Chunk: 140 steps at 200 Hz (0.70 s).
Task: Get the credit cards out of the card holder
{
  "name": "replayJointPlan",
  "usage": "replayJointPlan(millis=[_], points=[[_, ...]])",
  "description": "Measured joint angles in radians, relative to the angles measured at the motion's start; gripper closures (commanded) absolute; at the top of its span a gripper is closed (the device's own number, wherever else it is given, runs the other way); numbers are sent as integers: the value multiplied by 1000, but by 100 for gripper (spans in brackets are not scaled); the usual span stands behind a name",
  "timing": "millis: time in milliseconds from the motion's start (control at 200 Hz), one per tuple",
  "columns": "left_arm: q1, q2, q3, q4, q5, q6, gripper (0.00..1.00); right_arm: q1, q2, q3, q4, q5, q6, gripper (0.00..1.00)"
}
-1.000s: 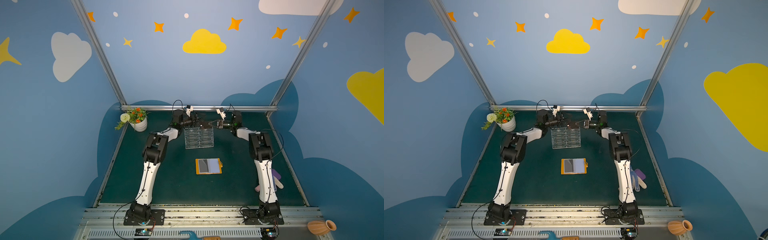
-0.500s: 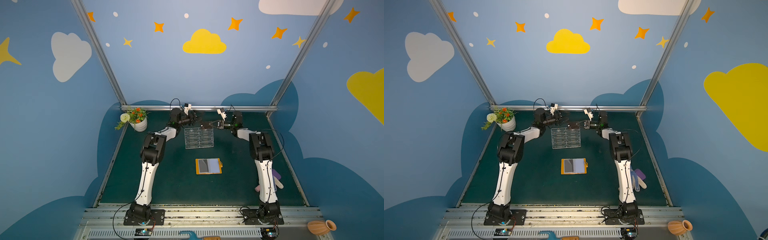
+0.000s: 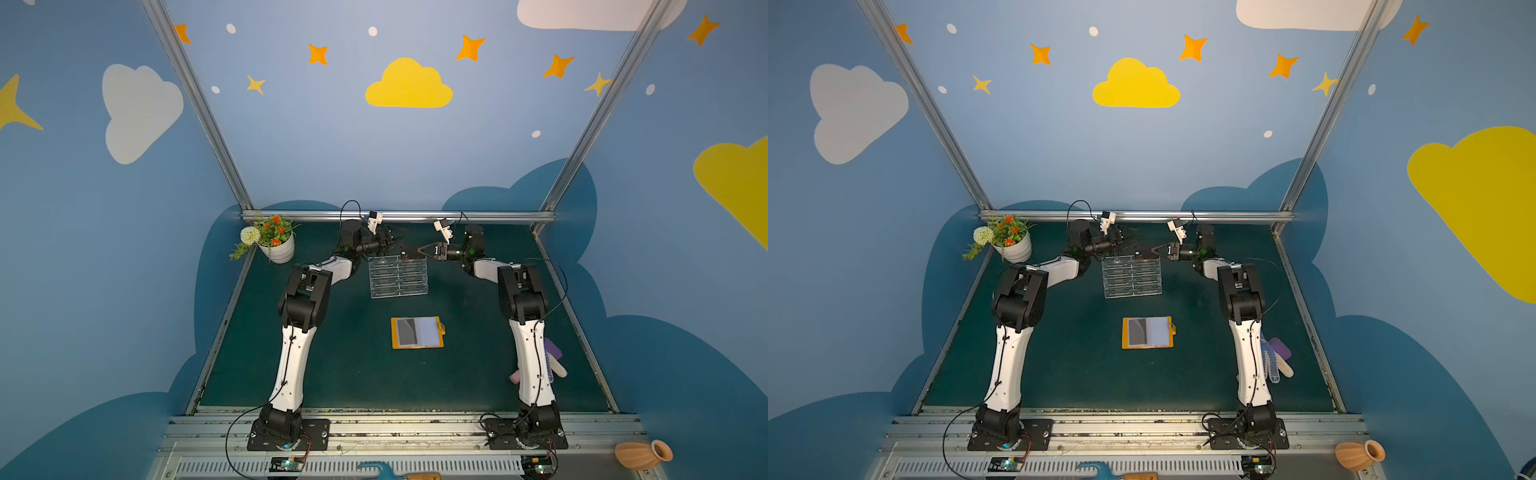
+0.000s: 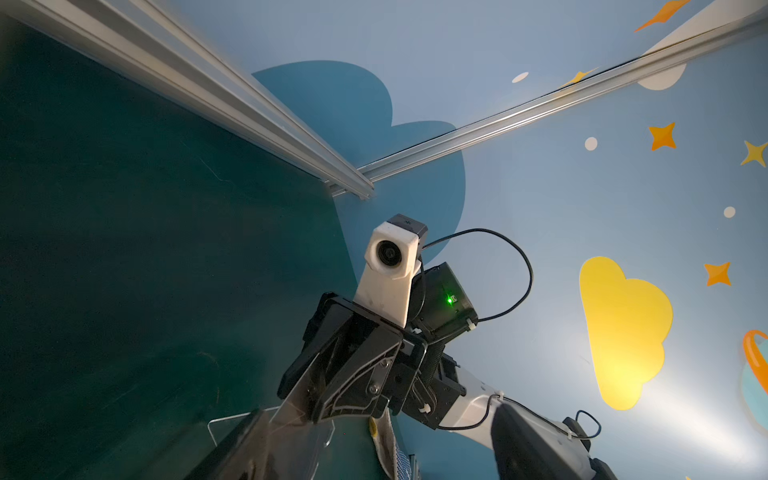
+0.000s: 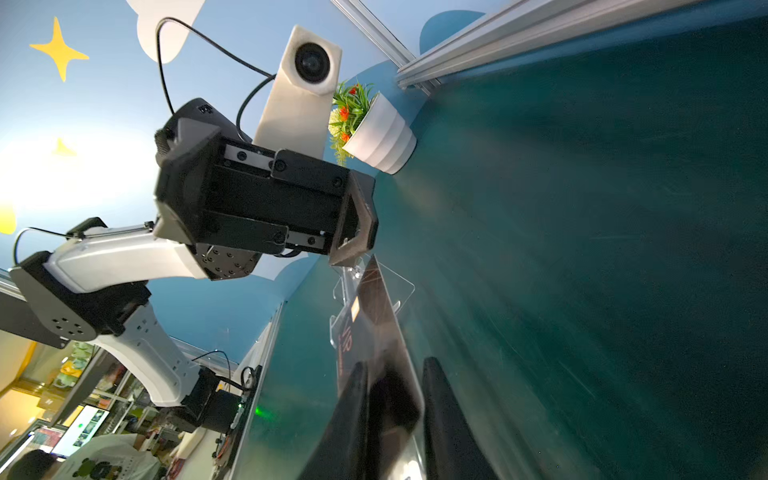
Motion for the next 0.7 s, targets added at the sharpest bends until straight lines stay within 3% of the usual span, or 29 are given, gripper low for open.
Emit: replayJointPlan(millis=[90, 435, 701], points=[[0, -5, -7, 1, 1, 3, 18, 2, 0, -3, 0, 0, -8, 76], [13, -40, -42, -30, 11, 29, 18, 2, -38, -39, 13, 11, -32, 97], [56, -91, 4, -249, 63, 182, 17, 10, -57, -26, -19, 23, -74, 100]])
